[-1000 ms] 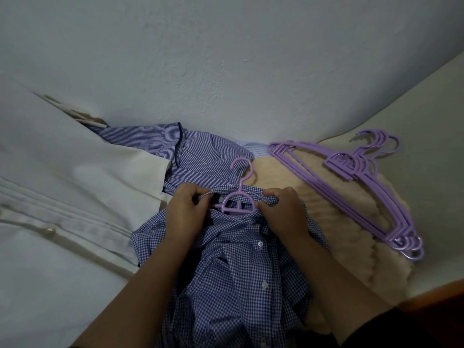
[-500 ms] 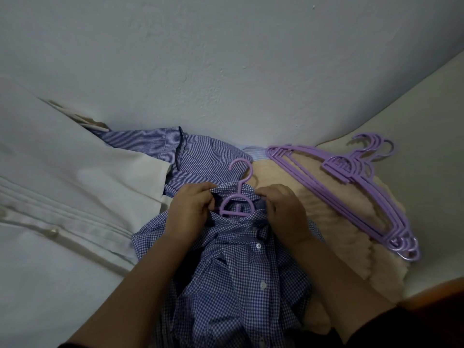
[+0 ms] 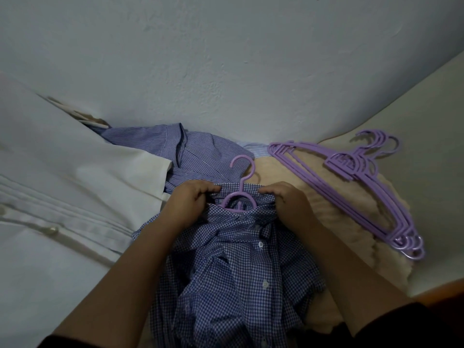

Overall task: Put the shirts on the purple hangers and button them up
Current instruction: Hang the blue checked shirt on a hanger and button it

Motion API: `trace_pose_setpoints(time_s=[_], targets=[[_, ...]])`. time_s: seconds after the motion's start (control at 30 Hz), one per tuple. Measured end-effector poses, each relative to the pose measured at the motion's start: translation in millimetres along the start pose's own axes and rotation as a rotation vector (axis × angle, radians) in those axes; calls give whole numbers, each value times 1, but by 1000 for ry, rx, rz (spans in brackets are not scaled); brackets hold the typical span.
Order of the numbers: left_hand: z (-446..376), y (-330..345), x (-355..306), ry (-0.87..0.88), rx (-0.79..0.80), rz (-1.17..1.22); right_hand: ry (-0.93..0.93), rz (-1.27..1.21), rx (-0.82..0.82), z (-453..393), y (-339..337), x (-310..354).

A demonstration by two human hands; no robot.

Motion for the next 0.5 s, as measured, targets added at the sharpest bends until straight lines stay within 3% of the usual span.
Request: trace_pose_setpoints(time_s=[0.4, 0.5], targets=[[-17, 10, 21, -302, 226, 311, 198, -192, 272, -24, 23, -19], [-20, 14, 31, -371, 271, 282, 214, -233, 255, -31, 26, -22]])
Point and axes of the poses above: each hand's wrist, its own z-axis away from the middle knuckle, its own y-axis out of the palm, x = y × z, the point moved 6 cm from there along -z, towards the middle knuckle, and after that the axes turned 7 degrees about -y, right-handed, at the moved point
